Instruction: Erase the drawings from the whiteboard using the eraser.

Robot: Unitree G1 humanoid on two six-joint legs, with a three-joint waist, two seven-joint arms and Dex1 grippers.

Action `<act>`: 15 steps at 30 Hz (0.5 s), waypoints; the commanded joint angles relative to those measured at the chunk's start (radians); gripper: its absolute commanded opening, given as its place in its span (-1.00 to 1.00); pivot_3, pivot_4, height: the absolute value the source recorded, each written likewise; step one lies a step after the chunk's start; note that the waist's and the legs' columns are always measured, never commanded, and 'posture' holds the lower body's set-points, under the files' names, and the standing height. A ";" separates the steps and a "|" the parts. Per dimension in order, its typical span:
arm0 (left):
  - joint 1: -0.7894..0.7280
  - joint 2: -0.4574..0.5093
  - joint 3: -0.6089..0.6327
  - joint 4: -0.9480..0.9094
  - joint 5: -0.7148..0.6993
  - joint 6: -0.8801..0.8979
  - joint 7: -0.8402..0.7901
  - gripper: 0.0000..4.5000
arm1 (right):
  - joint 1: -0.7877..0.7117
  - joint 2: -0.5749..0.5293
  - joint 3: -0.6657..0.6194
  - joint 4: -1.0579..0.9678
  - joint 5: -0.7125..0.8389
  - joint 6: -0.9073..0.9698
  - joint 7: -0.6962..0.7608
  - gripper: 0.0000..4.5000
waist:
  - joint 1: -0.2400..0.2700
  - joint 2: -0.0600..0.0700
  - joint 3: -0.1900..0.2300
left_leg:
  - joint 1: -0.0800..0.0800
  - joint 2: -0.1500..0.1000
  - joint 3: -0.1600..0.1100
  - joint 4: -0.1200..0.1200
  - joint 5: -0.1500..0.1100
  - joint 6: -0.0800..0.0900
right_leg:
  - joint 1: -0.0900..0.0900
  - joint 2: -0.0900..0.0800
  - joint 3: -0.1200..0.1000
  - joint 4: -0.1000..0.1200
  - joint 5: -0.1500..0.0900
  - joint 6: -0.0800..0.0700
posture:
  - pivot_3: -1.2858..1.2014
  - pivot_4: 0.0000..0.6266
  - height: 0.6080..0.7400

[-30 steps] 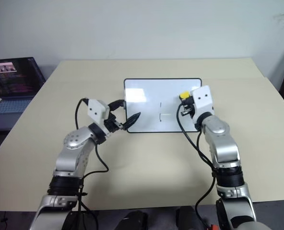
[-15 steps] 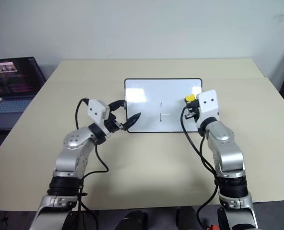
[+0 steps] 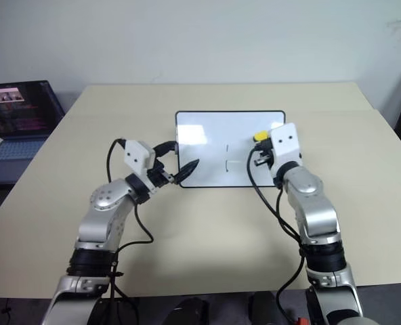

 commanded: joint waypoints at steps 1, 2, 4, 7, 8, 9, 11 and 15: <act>0.000 0.007 0.002 -0.038 -0.008 -0.005 0.000 1.00 | -0.058 0.009 0.045 0.059 -0.029 -0.072 0.014 -0.63 | 0.000 0.000 0.000 | 0.000 0.000 0.000 0.000 0.000 0.000 | 0.000 0.000 0.000 0.000 0.000 0.000 | 0.03 -0.52 1.00; 0.001 0.006 0.003 -0.039 -0.009 -0.003 0.001 1.00 | -0.072 0.014 0.057 0.087 -0.036 -0.089 0.016 -0.63 | 0.000 0.000 0.000 | 0.000 0.000 0.000 0.000 0.000 0.000 | 0.000 0.000 0.000 0.000 0.000 0.000 | 0.03 -0.52 1.00; 0.010 0.005 0.002 -0.050 -0.009 0.000 0.006 1.00 | -0.100 0.016 0.086 0.142 -0.058 -0.132 0.026 -0.63 | 0.000 0.000 0.000 | 0.000 0.000 0.000 0.000 0.000 0.000 | 0.000 0.000 0.000 0.000 0.000 0.000 | 0.03 -0.52 1.00; 0.023 0.003 0.003 -0.067 -0.010 0.006 0.012 1.00 | -0.140 0.030 0.106 0.223 -0.075 -0.182 0.028 -0.63 | 0.000 0.000 0.000 | 0.000 0.000 0.000 0.000 0.000 0.000 | 0.000 0.000 0.000 0.000 0.000 0.000 | 0.03 -0.52 1.00; 0.026 0.003 0.004 -0.070 -0.010 0.007 0.013 1.00 | -0.152 0.035 0.110 0.249 -0.080 -0.198 0.029 -0.63 | 0.000 0.000 0.000 | 0.000 0.000 0.000 0.000 0.000 0.000 | 0.000 0.000 0.000 0.000 0.000 0.000 | 0.03 -0.52 1.00; 0.032 0.003 0.005 -0.078 -0.010 0.010 0.016 1.00 | -0.166 0.040 0.117 0.277 -0.085 -0.216 0.030 -0.63 | 0.000 0.000 0.000 | 0.000 0.000 0.000 0.000 0.000 0.000 | 0.000 0.000 0.000 0.000 0.000 0.000 | 0.03 -0.52 1.00; 0.040 0.004 0.008 -0.089 -0.011 0.015 0.024 1.00 | -0.188 0.049 0.125 0.322 -0.092 -0.243 0.033 -0.63 | 0.000 0.000 0.000 | 0.000 0.000 0.000 0.000 0.000 0.000 | 0.000 0.000 0.000 0.000 0.000 0.000 | 0.03 -0.52 1.00; 0.051 0.007 0.011 -0.104 -0.012 0.021 0.031 1.00 | -0.221 0.068 0.133 0.398 -0.104 -0.298 0.045 -0.63 | 0.001 0.000 0.000 | 0.000 0.000 0.000 0.000 0.000 0.000 | 0.000 0.000 0.000 0.000 0.000 0.000 | 0.03 -0.52 1.00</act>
